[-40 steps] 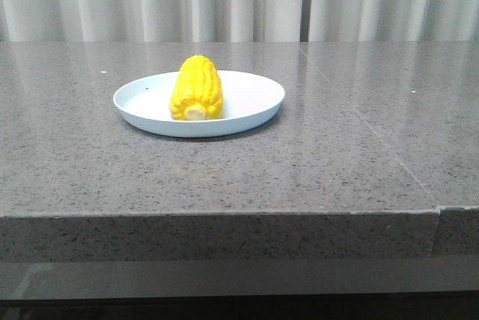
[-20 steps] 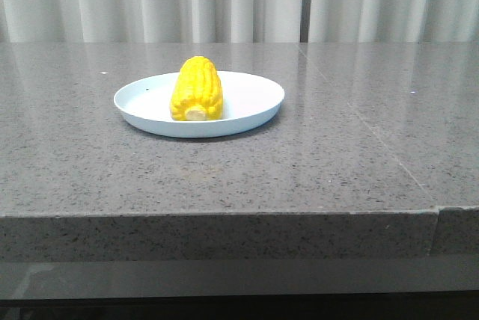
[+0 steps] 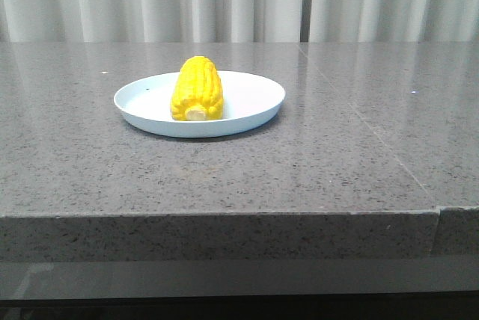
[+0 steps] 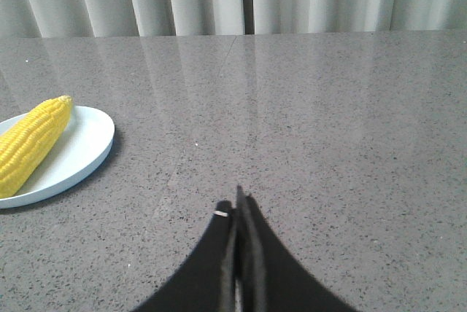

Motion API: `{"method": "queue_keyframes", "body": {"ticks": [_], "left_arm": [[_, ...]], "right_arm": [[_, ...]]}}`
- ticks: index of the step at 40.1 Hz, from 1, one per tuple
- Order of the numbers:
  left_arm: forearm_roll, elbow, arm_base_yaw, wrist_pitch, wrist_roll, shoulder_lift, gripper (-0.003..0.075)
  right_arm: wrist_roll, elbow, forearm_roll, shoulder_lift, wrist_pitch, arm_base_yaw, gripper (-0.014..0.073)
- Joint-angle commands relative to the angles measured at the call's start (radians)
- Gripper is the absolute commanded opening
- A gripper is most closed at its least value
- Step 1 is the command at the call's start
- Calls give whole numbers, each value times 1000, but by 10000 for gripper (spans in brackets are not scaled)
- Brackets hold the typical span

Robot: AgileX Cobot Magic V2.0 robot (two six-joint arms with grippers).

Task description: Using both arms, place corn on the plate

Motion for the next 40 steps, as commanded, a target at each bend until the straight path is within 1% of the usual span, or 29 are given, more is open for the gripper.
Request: {"method": "queue_keyframes", "body": {"ticks": [1,29,34,40], "left_arm": [[-1,-24,2,-78,-4,12,-20],[-1,-24,2,-80,-4,12,-20],[-13,15,9,-150,-4,1,-20],[-53,101,68,-216,37,-66,-20]], "right_arm": [[-10,-23,-13,8,-79,-4,-90],[-10,-23,-13,8,-79,-4,-90],[-10,-23,-13,8,-79,-4,-90],[-10,-23,-13,8,-79,-4,-90]]}}
